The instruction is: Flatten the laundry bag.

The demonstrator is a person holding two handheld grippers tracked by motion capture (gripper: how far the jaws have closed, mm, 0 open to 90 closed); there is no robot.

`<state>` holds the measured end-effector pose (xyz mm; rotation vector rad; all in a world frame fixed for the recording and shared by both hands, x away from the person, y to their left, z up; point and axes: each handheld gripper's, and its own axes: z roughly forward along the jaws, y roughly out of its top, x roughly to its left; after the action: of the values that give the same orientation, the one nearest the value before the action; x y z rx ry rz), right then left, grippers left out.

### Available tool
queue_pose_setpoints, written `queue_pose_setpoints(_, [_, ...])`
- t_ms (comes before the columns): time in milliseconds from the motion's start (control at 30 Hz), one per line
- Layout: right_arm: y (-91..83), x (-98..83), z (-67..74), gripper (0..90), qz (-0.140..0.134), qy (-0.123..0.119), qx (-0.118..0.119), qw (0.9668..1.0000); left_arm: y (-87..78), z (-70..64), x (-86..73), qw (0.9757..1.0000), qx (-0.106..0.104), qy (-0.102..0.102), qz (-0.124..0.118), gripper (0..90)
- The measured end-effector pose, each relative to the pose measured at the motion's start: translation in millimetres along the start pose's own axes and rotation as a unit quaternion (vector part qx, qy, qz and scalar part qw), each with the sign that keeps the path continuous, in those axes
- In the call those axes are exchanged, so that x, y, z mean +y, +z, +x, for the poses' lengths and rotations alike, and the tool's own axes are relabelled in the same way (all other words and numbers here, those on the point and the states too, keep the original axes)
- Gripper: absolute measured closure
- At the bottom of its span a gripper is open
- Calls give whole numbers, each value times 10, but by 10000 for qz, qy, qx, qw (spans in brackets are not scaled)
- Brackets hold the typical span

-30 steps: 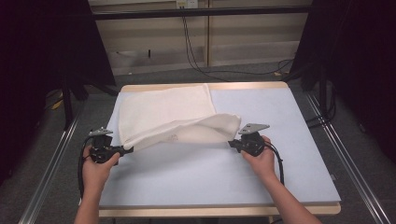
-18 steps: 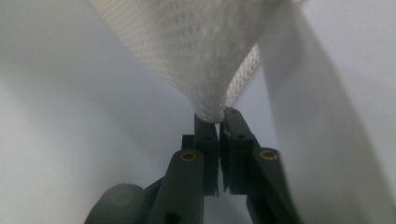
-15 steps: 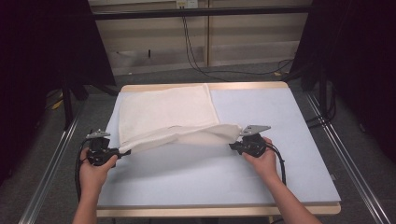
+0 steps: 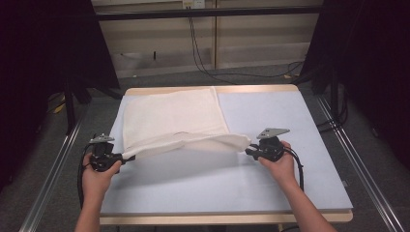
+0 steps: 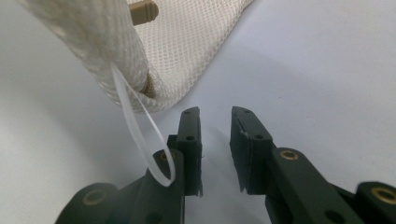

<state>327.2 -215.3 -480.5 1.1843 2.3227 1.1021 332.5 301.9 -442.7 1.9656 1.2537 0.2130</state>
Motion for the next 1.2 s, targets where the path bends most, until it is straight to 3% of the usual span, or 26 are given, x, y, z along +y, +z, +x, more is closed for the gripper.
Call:
queue_pose_setpoints(333, [-23, 17, -42, 737, -74, 270, 16, 9996, -16, 19, -12, 10000, 0, -1, 4, 831])
queue_pose_setpoints(1033, [26, 57, -37, 693, -166, 254, 122, 9995, -98, 51, -50, 9999, 85, 36, 74, 799])
queue_pose_setpoints(1200, [45, 76, -33, 632, -161, 319, 103, 9993, -119, 61, -70, 9998, 135, 80, 156, 792])
